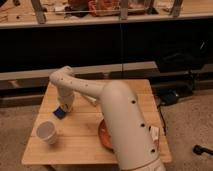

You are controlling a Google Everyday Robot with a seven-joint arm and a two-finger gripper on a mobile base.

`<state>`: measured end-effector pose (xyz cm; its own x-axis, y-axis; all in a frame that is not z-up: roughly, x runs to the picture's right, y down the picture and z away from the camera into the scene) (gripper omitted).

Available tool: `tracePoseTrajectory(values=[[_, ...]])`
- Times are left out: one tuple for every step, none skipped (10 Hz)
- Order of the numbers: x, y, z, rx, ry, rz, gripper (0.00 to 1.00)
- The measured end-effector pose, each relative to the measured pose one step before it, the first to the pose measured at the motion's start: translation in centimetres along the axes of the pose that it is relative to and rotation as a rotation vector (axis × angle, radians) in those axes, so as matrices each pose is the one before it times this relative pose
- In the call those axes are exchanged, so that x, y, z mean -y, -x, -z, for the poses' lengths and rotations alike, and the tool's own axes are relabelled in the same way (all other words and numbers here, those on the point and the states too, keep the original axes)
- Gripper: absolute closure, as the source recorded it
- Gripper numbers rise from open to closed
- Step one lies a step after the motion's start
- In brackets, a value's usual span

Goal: Place the white sponge in the ceramic cup

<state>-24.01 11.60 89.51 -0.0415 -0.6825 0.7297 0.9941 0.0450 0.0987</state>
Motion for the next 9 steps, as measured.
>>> tracePoseTrajectory(values=[[0.008,-0.118,0.11,0.00211,0.00955,-0.00256,0.64],[0.303,-0.06,0.239,-0.00046,0.0071,-0.00627,0.52],[0.245,-0.065,0.234,-0.00152,0.00205,-0.00574,0.41],[-0.072,-0.195,0.142,-0.00167,0.00322,-0.00606,0.33],[-0.082,-0.306,0.126,-0.0013,0.00242,-0.00809,0.24],[0.2,-0.355,0.005,-0.00252,0.00044,-0.00684,0.2],[0.188,-0.212,0.048,-0.00329,-0.00216,-0.00624,0.2],[-0.101,-0.364,-0.008,-0.00488,-0.0006,-0.01975,0.2],[-0.175,-0.53,-0.13,-0.00597,-0.00324,-0.02867,0.2]])
